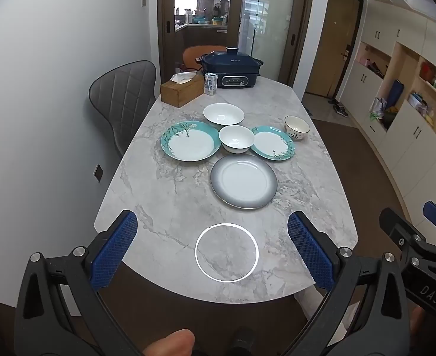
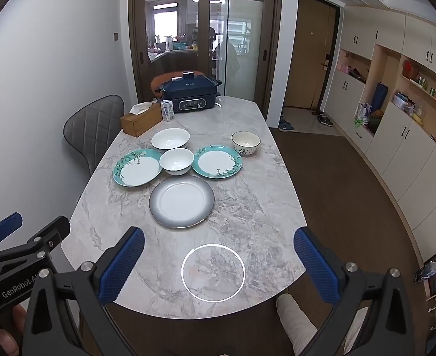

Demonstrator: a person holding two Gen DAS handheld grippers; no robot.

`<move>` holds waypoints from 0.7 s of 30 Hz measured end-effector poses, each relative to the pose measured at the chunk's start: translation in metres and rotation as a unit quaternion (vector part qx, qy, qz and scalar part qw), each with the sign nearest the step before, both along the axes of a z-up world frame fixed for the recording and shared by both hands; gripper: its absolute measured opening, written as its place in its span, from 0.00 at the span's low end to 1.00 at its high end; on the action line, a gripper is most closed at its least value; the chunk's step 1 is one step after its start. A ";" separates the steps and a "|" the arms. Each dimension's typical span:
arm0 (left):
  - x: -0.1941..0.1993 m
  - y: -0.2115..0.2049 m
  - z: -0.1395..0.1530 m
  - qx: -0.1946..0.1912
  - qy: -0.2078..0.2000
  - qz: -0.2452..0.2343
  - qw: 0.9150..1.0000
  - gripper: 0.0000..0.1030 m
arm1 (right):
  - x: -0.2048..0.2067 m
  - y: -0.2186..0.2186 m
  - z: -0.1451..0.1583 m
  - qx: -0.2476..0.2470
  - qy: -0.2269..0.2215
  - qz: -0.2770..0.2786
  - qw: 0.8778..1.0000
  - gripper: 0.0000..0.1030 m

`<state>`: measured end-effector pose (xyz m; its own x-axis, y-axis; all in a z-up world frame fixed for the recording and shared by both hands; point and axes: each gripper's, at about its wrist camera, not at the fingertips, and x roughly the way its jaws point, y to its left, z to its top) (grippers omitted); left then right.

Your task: Organize plates and bowls

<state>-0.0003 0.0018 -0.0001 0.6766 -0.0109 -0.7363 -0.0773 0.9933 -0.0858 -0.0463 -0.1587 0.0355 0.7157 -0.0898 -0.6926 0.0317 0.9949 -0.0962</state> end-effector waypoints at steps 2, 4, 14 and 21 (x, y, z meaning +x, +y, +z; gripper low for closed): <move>-0.001 0.002 0.001 0.001 0.000 0.002 1.000 1.00 | 0.000 0.000 0.000 -0.003 -0.001 0.000 1.000 1.00; -0.002 0.004 0.002 0.006 -0.001 0.005 1.000 1.00 | 0.001 -0.001 -0.001 -0.002 0.001 0.000 1.000 1.00; 0.000 -0.002 0.000 0.008 0.005 -0.003 1.000 1.00 | 0.000 -0.001 -0.001 -0.003 -0.002 0.000 1.000 1.00; 0.000 -0.001 -0.002 0.010 0.005 -0.001 1.000 1.00 | 0.000 0.000 -0.001 -0.002 -0.001 0.001 1.000 1.00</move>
<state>-0.0004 0.0005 -0.0023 0.6689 0.0024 -0.7433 -0.0759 0.9950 -0.0650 -0.0464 -0.1588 0.0344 0.7172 -0.0916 -0.6909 0.0307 0.9945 -0.1000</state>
